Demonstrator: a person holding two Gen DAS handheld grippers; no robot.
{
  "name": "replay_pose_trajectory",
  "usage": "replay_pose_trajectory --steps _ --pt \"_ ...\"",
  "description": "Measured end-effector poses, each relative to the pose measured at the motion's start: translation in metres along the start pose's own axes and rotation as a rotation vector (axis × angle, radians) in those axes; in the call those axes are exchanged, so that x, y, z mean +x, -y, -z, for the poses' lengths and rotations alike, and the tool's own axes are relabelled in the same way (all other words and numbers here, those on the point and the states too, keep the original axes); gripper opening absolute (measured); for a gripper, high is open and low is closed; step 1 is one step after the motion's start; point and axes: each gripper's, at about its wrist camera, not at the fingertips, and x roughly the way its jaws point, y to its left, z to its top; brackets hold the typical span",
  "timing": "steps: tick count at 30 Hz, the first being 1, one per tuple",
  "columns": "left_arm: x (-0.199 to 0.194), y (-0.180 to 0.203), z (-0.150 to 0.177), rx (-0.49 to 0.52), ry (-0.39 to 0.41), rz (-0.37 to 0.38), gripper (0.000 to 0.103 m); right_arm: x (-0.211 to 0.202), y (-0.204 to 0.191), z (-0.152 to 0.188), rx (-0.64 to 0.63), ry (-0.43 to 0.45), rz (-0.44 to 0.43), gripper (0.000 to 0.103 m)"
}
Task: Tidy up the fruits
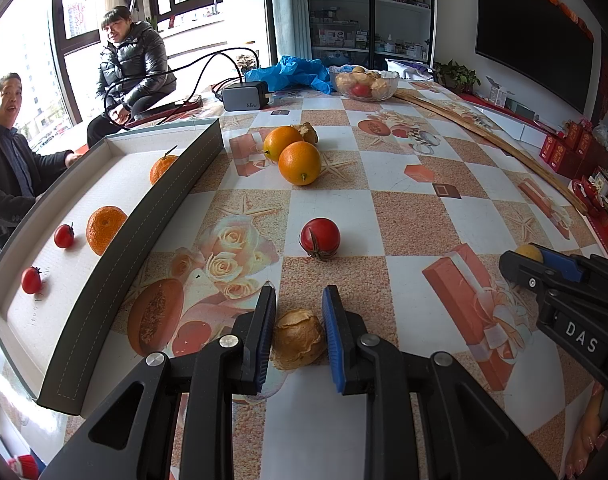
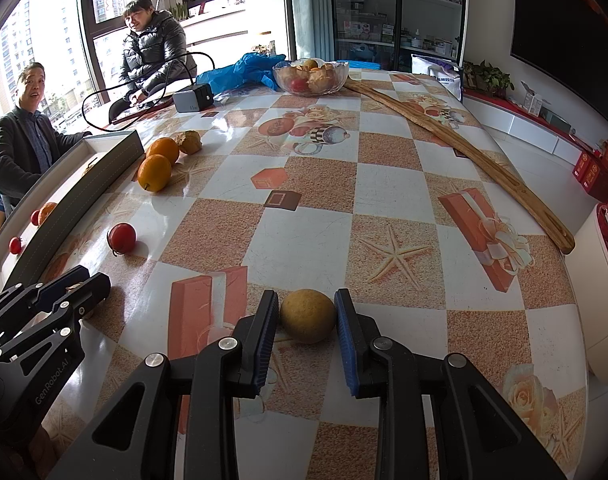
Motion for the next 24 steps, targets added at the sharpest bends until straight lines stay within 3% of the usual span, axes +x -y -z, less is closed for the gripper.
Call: replay_pose_trajectory --steps 19,24 --pt "0.0001 -0.0001 0.0002 -0.001 0.0 0.003 0.026 0.0003 0.0 -0.0003 -0.003 -0.002 0.003 0.03" --pt "-0.0029 -0.0049 0.0009 -0.01 -0.023 0.05 0.026 -0.0003 -0.0012 -0.0007 -0.014 -0.022 0.006 0.03"
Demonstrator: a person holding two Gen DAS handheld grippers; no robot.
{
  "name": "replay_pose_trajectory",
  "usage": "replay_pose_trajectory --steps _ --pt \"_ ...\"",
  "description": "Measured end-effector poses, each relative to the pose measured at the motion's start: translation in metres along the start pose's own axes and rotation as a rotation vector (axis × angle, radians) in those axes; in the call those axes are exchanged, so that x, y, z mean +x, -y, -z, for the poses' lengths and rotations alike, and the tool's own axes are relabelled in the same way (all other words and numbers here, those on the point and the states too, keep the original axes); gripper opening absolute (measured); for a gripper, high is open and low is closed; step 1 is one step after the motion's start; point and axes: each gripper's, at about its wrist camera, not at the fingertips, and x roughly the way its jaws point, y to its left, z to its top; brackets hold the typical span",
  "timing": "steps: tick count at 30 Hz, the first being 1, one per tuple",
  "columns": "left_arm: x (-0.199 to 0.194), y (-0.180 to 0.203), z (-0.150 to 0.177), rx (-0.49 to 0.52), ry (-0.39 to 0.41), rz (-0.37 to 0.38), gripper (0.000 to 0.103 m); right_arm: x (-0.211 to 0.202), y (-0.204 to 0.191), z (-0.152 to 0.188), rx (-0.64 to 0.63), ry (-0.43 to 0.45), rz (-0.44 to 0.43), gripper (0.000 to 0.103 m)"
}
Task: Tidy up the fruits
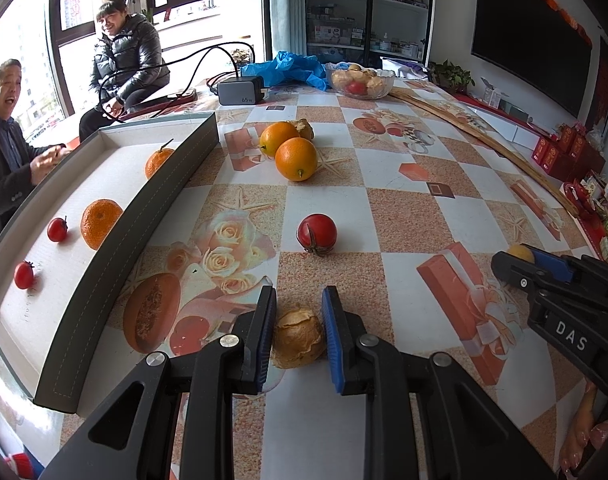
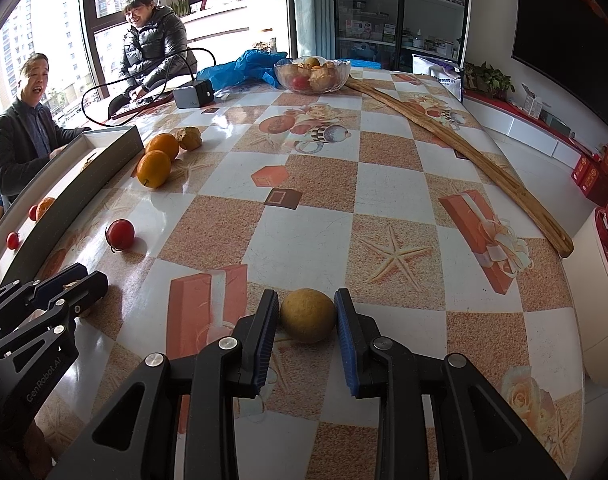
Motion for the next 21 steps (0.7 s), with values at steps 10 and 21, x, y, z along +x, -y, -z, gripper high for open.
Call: replay_pose_trajectory --steps 10,21 --pt "-0.017 -0.021 0.008 -0.04 -0.052 0.089 0.026 -0.008 0.016 0.002 0.087 -0.088 -0.069 0.03" --pt "-0.054 -0.075 -0.01 -0.117 0.017 0.059 0.025 -0.002 -0.028 -0.031 0.077 -0.143 -0.205 0.03"
